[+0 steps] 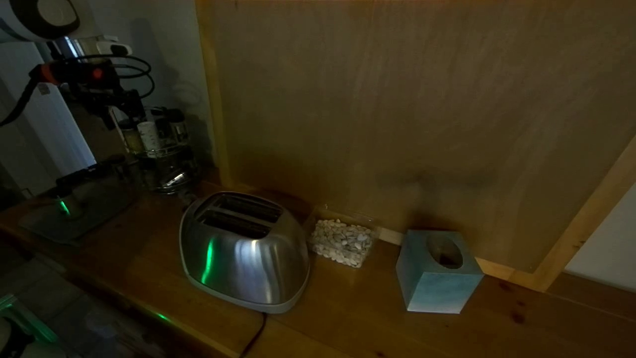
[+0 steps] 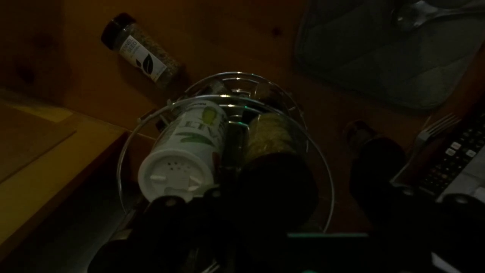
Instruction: Pick up the spice bottle on the left of the the white bottle and put it on the right of the white bottle on the top shelf of the circular spice rack
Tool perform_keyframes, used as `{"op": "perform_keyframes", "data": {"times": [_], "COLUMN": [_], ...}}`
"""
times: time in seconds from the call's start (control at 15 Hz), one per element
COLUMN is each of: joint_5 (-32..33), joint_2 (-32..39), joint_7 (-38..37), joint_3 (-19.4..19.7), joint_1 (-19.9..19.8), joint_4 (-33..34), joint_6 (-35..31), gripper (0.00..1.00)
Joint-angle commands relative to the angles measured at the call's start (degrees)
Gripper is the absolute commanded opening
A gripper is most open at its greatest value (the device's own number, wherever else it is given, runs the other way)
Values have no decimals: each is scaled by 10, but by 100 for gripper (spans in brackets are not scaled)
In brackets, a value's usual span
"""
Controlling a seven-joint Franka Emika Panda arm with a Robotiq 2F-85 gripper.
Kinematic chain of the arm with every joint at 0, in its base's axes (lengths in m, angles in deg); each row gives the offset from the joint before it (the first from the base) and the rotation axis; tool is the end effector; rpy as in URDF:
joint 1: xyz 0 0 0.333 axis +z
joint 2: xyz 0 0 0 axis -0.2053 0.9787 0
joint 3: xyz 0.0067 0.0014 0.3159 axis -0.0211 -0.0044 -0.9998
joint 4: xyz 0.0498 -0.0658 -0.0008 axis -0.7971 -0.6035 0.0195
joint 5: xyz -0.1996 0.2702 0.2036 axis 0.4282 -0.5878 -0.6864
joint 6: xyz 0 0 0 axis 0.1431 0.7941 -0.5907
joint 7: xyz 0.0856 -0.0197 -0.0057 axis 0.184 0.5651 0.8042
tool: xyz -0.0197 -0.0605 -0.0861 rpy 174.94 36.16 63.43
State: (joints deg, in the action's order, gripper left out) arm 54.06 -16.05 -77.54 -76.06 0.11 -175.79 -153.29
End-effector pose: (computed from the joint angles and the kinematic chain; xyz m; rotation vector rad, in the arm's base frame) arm 0.4381 0.1917 0.4756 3.0204 0.6097 0.0972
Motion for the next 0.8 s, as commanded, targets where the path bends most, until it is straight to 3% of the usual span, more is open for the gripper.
{"op": "perform_keyframes", "data": {"times": [0.0,0.27,0.73], "joint_5": [10,11,11], "joint_2": [13,15,8], "joint_7": [-13,-14,-14], "joint_3": [-5,-4,-4], "joint_1": [-6,-8,-8], "joint_4": [9,9,13], "joint_6": [-7,-10,-4], "gripper": [53,24,24]}}
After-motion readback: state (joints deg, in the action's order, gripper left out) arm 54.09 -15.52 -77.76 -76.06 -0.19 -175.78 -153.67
